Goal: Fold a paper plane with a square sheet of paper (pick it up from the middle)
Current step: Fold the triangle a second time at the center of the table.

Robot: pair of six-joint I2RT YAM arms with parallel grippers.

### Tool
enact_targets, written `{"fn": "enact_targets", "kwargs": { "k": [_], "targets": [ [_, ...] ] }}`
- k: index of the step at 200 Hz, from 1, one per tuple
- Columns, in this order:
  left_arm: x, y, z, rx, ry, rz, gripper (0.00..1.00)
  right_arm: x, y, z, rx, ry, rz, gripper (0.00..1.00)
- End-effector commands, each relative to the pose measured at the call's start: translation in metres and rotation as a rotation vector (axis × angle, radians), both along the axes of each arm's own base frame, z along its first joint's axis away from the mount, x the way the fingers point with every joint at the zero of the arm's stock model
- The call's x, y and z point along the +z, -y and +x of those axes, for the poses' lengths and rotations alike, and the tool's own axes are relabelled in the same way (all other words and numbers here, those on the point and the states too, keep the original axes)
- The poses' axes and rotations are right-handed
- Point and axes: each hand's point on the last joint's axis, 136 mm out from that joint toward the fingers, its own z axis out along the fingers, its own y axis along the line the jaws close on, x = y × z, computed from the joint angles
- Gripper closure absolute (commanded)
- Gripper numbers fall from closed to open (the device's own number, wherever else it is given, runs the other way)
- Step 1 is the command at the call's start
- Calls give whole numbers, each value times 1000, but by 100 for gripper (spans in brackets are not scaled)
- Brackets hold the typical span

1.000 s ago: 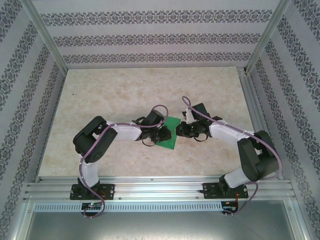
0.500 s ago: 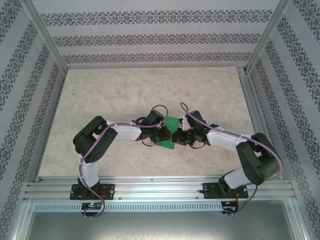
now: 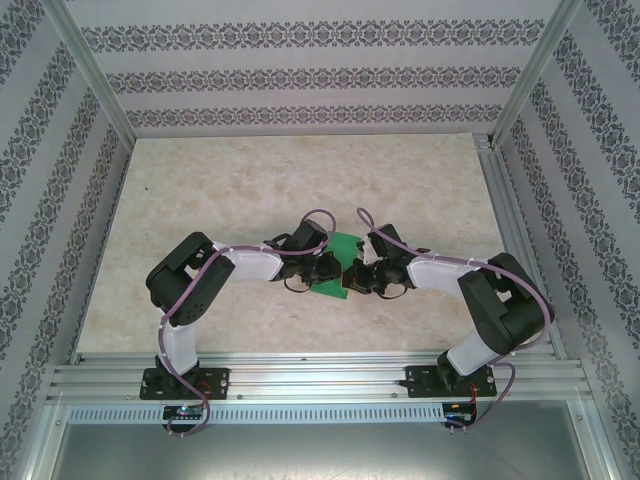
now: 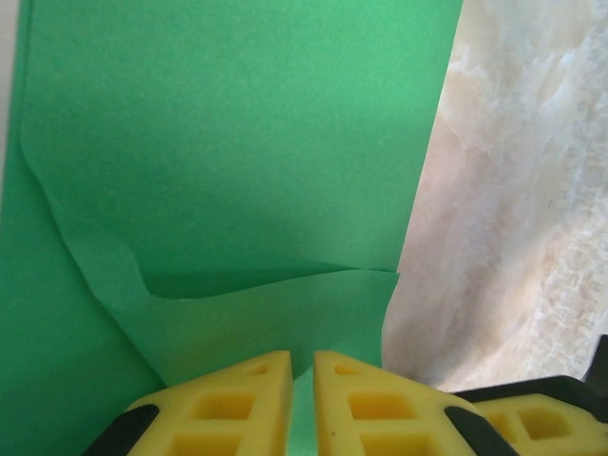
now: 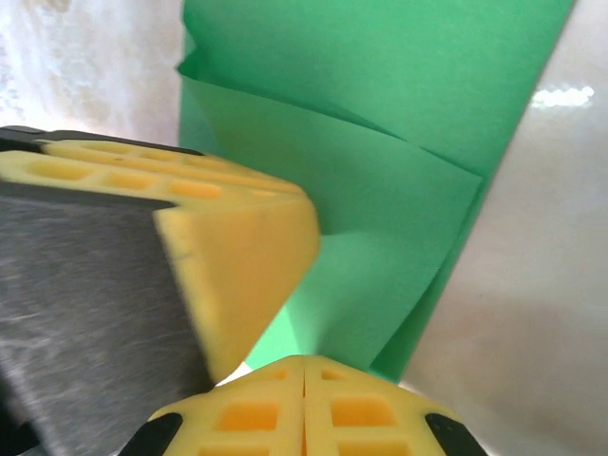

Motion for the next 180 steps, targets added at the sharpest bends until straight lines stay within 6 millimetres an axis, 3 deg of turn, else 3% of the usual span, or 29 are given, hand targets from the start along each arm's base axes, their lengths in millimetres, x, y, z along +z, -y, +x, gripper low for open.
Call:
{"fn": "enact_targets", "kwargs": {
  "k": [1,79,102,144,161,180],
  "targets": [
    [-6,3,-7,-9,-18,1,82,-17,3,-7,8,-23,-49,93],
    [-10,1,-8,-6,-24,8,82,-37,18,-18,25,-64,-152,92],
    [-10,1,-8,-7,-25,8,82,-23,15,-12,25,-27,-134,92],
    [-12,-2,-8,5,-25,23,82,27,1,-7,22,67,-4,90],
    [-13,-3,-8,12,-29,26,82,33,-4,-10,15,70,31,90],
    [-13,-3,-8,15,-30,25,83,27,-4,-12,-1,58,21,90]
  ]
}}
